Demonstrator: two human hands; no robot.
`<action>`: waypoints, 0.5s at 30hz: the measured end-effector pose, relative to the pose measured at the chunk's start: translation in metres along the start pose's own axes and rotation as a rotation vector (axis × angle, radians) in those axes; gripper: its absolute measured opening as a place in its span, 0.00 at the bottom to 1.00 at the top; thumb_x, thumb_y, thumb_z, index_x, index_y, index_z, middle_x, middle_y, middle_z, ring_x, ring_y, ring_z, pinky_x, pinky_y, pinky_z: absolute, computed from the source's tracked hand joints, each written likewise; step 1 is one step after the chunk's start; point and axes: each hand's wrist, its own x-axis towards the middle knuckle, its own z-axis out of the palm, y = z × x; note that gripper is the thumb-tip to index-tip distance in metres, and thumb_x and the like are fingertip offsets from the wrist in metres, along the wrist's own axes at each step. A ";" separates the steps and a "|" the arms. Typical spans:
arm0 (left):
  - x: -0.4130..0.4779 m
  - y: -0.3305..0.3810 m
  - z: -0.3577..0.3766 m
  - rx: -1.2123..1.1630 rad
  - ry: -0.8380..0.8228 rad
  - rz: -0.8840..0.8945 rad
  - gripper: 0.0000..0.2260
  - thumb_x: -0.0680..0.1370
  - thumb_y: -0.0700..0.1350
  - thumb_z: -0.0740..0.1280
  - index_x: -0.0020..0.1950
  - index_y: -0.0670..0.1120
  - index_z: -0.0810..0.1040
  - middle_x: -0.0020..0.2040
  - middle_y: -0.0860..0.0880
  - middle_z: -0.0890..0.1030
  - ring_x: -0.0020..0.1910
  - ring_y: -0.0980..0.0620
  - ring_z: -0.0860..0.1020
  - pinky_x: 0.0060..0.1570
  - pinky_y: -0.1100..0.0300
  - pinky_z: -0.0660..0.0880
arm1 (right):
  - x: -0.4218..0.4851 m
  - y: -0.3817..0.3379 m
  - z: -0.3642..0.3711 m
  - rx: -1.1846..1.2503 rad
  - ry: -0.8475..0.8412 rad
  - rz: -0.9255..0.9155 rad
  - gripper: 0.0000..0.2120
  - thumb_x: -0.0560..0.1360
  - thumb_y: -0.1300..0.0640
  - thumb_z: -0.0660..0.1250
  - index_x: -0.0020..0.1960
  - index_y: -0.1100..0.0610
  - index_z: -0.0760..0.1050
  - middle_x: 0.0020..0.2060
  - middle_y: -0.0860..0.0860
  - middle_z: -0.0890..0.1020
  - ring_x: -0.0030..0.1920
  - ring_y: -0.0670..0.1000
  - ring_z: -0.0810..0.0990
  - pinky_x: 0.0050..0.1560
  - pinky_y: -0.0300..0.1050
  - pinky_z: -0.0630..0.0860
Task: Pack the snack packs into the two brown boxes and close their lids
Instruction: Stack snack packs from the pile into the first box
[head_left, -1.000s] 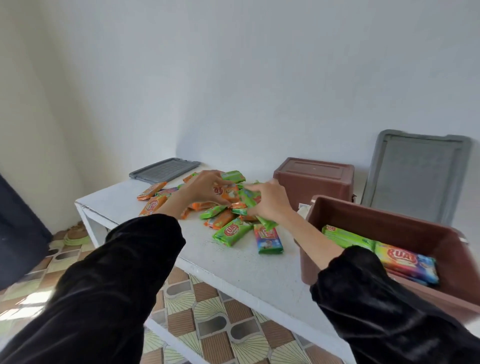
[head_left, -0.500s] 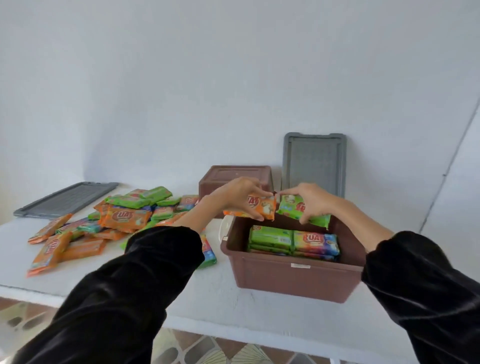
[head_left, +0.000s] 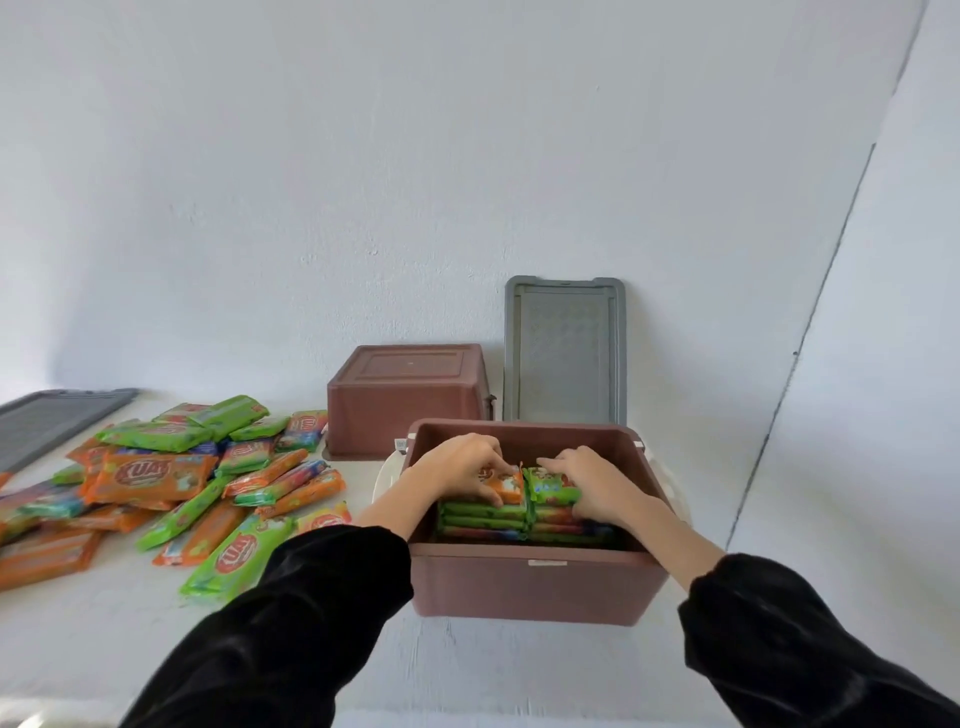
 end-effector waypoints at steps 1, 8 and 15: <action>0.001 -0.001 0.001 -0.012 -0.004 0.004 0.25 0.70 0.54 0.72 0.66 0.50 0.75 0.58 0.47 0.76 0.57 0.49 0.74 0.55 0.55 0.70 | 0.001 0.002 0.002 0.011 0.007 0.008 0.34 0.71 0.65 0.68 0.74 0.52 0.61 0.67 0.53 0.68 0.67 0.53 0.66 0.66 0.45 0.68; 0.001 0.009 0.003 -0.039 -0.039 0.022 0.26 0.70 0.49 0.73 0.67 0.47 0.74 0.64 0.46 0.74 0.62 0.47 0.72 0.62 0.54 0.68 | 0.002 0.008 0.006 0.062 0.037 0.049 0.30 0.72 0.61 0.69 0.72 0.53 0.66 0.65 0.53 0.69 0.65 0.53 0.67 0.66 0.44 0.67; 0.006 0.013 0.005 -0.079 -0.062 0.003 0.31 0.69 0.44 0.74 0.70 0.52 0.69 0.66 0.46 0.71 0.65 0.46 0.68 0.65 0.53 0.65 | -0.004 0.010 0.005 0.027 0.046 0.169 0.30 0.71 0.54 0.69 0.71 0.48 0.65 0.61 0.55 0.71 0.60 0.55 0.71 0.61 0.47 0.71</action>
